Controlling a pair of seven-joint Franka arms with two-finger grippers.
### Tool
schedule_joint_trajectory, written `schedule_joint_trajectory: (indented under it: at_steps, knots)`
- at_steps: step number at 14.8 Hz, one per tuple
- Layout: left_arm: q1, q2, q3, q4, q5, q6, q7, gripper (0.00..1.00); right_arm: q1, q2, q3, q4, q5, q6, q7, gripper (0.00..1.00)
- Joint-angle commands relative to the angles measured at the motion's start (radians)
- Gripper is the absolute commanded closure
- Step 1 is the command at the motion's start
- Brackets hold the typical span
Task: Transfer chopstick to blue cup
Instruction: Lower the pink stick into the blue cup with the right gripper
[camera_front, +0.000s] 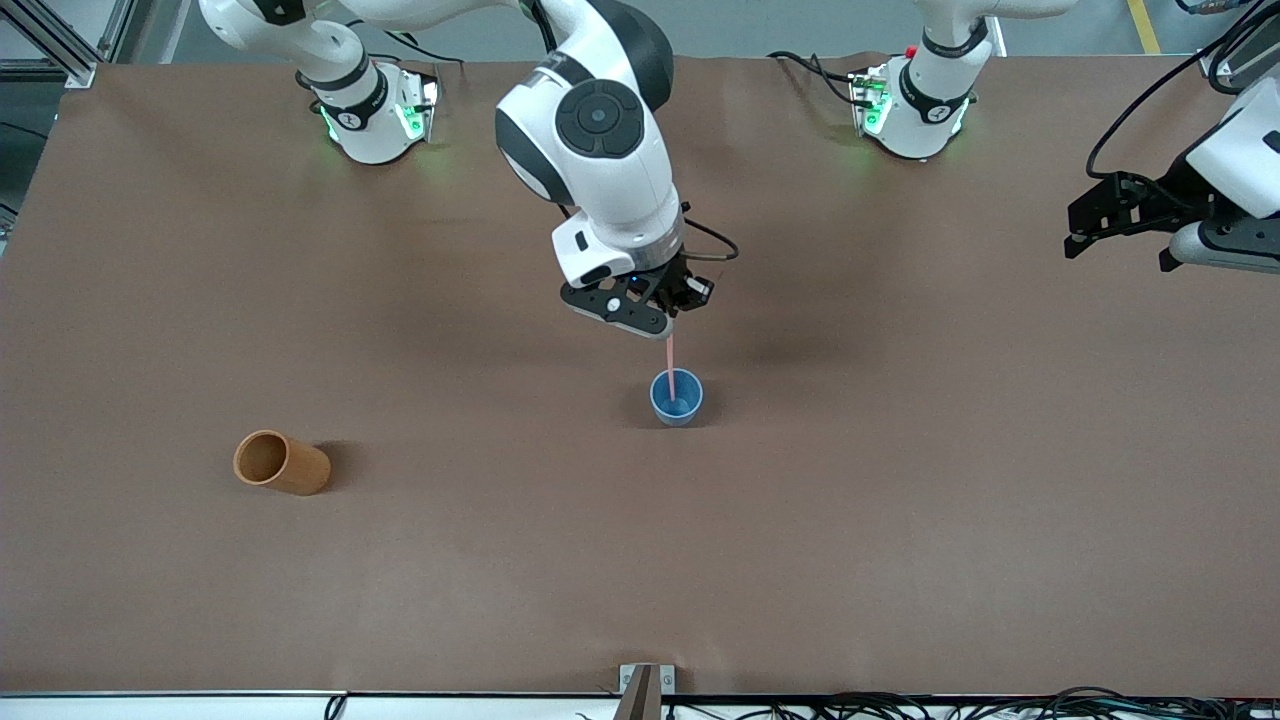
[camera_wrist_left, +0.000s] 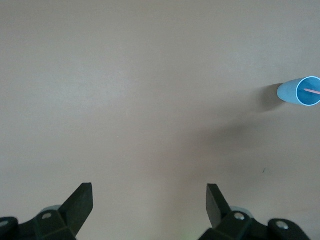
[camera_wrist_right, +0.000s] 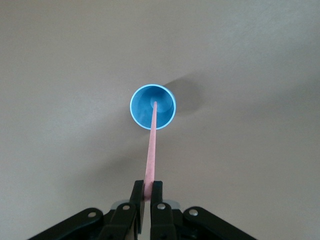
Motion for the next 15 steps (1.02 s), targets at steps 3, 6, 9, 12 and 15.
schedule_joint_trajectory:
  at_steps: [3, 6, 9, 12, 15]
  knots:
    - [0.0, 0.014, 0.002, 0.029, -0.012, -0.006, 0.006, 0.0, 0.004, 0.016, 0.0, 0.016, 0.001, 0.005, 0.004, 0.87]
    - [0.0, 0.014, 0.002, 0.029, -0.012, -0.006, 0.004, 0.0, -0.012, 0.014, -0.001, 0.016, 0.0, 0.004, 0.002, 0.64]
    - [0.001, 0.014, 0.002, 0.029, -0.012, -0.006, 0.003, 0.0, -0.036, 0.001, -0.006, 0.017, -0.002, -0.004, 0.001, 0.2]
    - [0.0, 0.014, 0.002, 0.029, -0.012, -0.006, 0.001, 0.0, -0.082, -0.048, -0.006, 0.017, 0.0, -0.016, -0.031, 0.07]
    - [0.0, 0.014, 0.002, 0.029, -0.012, -0.006, 0.003, 0.0, -0.166, -0.149, -0.01, 0.013, -0.008, -0.158, -0.12, 0.02]
